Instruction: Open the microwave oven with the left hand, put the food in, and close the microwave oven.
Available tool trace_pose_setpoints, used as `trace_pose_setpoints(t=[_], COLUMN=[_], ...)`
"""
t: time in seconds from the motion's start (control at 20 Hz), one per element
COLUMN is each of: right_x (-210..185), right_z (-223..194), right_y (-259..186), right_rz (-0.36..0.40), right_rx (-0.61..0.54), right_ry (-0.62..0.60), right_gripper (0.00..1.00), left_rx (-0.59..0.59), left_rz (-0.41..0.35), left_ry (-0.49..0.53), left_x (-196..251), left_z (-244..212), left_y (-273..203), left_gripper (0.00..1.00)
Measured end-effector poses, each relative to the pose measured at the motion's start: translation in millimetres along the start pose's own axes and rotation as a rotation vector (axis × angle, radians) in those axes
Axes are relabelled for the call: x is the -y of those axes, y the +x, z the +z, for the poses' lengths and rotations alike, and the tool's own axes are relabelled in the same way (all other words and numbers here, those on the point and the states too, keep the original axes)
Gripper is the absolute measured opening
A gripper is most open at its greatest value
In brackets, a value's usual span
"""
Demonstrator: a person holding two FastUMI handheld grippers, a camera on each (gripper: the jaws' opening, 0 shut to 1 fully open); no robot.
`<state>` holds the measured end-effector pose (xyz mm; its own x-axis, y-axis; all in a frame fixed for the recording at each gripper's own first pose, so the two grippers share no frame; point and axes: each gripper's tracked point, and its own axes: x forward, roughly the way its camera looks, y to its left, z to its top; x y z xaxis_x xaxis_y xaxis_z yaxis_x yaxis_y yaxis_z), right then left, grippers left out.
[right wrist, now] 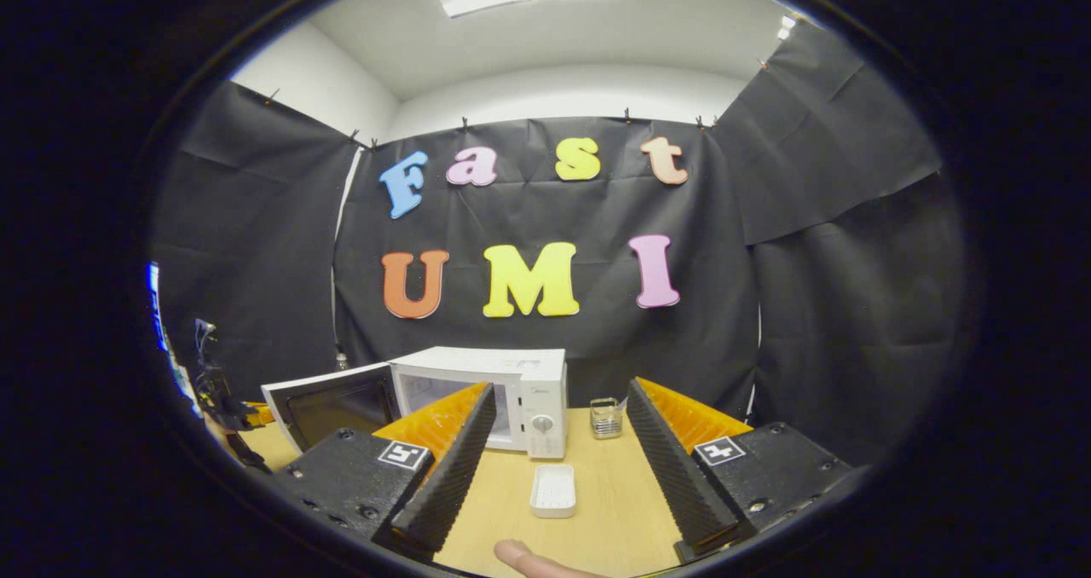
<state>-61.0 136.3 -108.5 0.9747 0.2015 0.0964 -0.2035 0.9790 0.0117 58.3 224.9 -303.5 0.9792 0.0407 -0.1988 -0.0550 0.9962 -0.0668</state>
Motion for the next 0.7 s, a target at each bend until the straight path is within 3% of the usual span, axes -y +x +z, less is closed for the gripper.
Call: trace_pose_setpoints(t=[0.25,0.7], right_x=[7.2,20.4], right_z=[6.4,5.7], right_y=[-5.3,-12.9], right_rz=[-0.016,-0.030], right_rx=[0.023,0.026], right_ry=[-0.017,-0.014], right_gripper=[0.98,0.98], left_rx=[0.000,-0.013], left_rz=[-0.013,-0.152], left_ry=[-0.031,-0.010], left_x=[28.3,104.1], left_z=[-0.6,-7.2], left_y=[-13.6,-6.7], left_gripper=[0.00,0.00])
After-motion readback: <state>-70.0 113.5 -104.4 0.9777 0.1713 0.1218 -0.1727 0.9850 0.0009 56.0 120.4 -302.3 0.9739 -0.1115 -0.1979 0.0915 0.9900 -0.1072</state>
